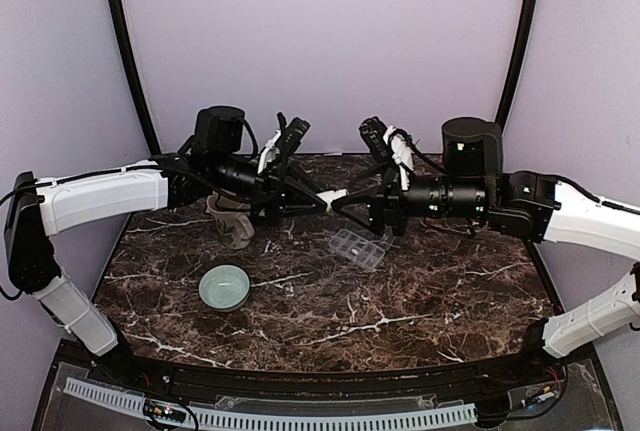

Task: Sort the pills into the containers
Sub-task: Unscrew the lid of the pill bottle.

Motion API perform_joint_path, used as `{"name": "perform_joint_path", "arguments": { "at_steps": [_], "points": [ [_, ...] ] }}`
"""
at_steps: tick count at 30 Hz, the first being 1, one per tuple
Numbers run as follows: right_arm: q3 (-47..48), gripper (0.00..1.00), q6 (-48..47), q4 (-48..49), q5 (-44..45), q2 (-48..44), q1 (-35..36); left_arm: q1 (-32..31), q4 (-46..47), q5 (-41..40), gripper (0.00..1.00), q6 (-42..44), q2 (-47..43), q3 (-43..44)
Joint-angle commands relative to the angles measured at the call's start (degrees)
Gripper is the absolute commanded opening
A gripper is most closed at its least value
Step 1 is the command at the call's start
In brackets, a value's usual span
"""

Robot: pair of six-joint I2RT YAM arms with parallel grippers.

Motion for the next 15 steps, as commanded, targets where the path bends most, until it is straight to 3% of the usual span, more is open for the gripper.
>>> {"name": "perform_joint_path", "arguments": {
  "at_steps": [1, 10, 15],
  "points": [
    [1.1, 0.58, 4.2, 3.4, 0.2, -0.8, -0.1, -0.1, 0.4, -2.3, 0.00, 2.6, -2.7, -0.6],
    [-0.2, 0.63, 20.9, 5.9, 0.0, -1.9, -5.2, -0.1, 3.3, -9.6, 0.00, 5.9, -6.0, -4.1],
    [-2.5, 0.63, 31.2, 8.9, -4.7, -1.7, -10.1, -0.7, 4.2, -13.0, 0.00, 8.1, -7.3, -5.1]
  ]
}}
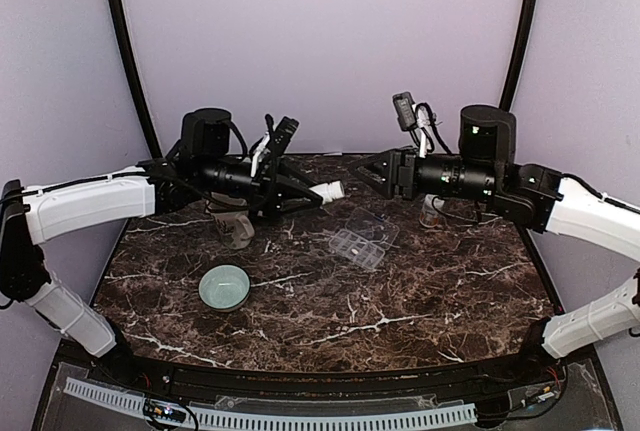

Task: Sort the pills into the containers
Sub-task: Unscrew the lid of the pill bottle.

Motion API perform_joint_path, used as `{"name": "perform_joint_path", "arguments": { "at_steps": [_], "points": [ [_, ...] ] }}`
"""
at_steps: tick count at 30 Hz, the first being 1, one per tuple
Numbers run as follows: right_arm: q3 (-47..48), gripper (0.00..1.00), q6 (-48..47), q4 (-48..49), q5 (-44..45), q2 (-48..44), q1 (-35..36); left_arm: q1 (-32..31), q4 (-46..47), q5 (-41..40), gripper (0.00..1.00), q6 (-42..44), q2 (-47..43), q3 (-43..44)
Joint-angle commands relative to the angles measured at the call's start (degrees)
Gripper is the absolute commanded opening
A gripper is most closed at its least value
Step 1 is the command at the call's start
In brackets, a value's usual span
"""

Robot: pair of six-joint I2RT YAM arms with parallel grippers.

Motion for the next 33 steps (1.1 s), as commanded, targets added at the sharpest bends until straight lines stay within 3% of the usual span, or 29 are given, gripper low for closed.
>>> {"name": "perform_joint_path", "arguments": {
  "at_steps": [1, 7, 14, 33],
  "points": [
    [-2.1, 0.63, 12.6, 5.5, -4.7, -0.4, -3.6, -1.1, 1.8, -4.8, 0.00, 4.1, -3.2, -1.2],
    [-2.2, 0.62, 19.4, 8.8, -10.5, 2.0, -4.9, -3.4, -0.9, -11.3, 0.00, 9.4, -3.2, -0.7],
    [-1.4, 0.61, 21.0, 7.7, -12.6, 3.6, -4.9, -4.4, -2.0, -17.0, 0.00, 12.2, -2.8, -0.2],
    [-2.4, 0.56, 21.3, 6.2, -14.9, 5.7, -4.8, -5.0, -1.8, -19.1, 0.00, 13.7, -1.7, 1.2]
  ]
}}
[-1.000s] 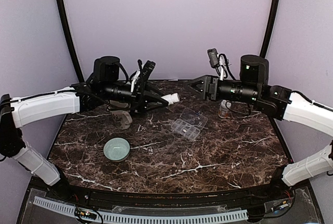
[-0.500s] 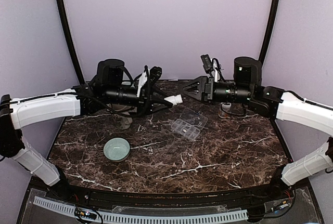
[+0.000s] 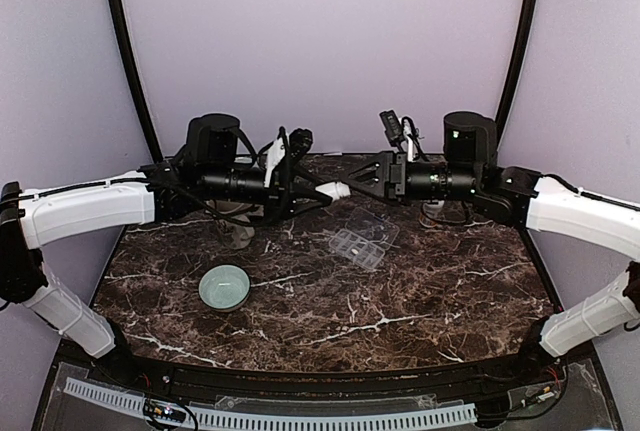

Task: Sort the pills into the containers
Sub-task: Unscrew the lid of the pill bottle.

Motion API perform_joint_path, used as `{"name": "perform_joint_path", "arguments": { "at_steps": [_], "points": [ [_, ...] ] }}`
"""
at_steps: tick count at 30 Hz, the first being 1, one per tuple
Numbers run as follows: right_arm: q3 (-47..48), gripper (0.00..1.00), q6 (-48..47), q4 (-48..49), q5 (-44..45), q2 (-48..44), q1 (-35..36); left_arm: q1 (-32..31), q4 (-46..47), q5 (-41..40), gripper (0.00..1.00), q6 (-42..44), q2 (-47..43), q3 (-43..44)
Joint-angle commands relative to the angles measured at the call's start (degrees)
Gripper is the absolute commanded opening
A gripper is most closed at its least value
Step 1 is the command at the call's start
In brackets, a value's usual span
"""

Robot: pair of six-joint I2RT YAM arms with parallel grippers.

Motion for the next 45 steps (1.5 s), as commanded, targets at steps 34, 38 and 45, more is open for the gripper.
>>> {"name": "perform_joint_path", "arguments": {
  "at_steps": [34, 38, 45],
  "points": [
    [-1.4, 0.00, -32.9, -1.2, -3.3, -2.9, 1.1, 1.9, -3.6, 22.2, 0.00, -13.5, 3.0, 8.9],
    [-2.5, 0.00, -37.5, -0.6, 0.1, -5.1, 2.2, 2.5, -2.9, 27.4, 0.00, -17.0, 4.4, 10.5],
    [-2.2, 0.00, -39.0, -1.2, 1.3, -5.4, 3.1, 2.9, -1.8, 31.3, 0.00, -19.7, 5.9, 11.0]
  ]
}}
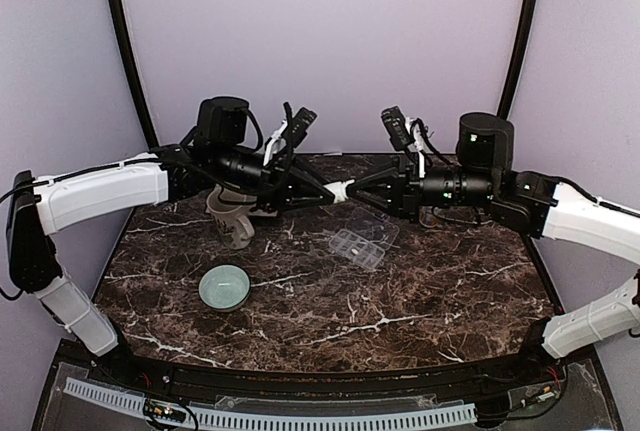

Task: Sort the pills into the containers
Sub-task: Unscrew the lid of the pill bottle.

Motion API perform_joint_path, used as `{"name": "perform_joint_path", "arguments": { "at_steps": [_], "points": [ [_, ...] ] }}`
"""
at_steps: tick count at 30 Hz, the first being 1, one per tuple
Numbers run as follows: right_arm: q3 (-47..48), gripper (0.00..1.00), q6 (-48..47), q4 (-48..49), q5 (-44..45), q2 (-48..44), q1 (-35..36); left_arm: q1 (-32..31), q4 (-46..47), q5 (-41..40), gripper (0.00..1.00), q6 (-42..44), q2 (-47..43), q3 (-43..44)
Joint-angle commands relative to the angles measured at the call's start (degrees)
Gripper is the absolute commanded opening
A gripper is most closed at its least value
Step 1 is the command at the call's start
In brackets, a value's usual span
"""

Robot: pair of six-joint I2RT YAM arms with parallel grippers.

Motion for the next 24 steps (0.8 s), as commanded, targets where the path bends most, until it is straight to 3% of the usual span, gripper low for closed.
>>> {"name": "perform_joint_path", "arguments": {
  "at_steps": [1, 10, 15, 24],
  "points": [
    [-0.8, 0.00, -3.1, 0.0, 2.9, -0.2, 0.4, 0.2, 1.8, 7.2, 0.00, -2.7, 0.1, 2.3],
    [-0.5, 0.04, -4.1, -1.0, 4.5, 0.1, 1.4, 0.4, 3.6, 9.0, 0.00, -4.2, 0.3, 1.6],
    [1.0, 0.22, -2.8, -1.6, 3.9, 1.7, 1.5, 0.4, 4.1, 8.9, 0.00, -4.0, 0.2, 1.4],
    [1.4, 0.38, -0.9, -0.5, 2.5, 2.4, 1.5, 0.4, 4.4, 8.7, 0.00, -3.5, 0.2, 0.9]
  ]
}}
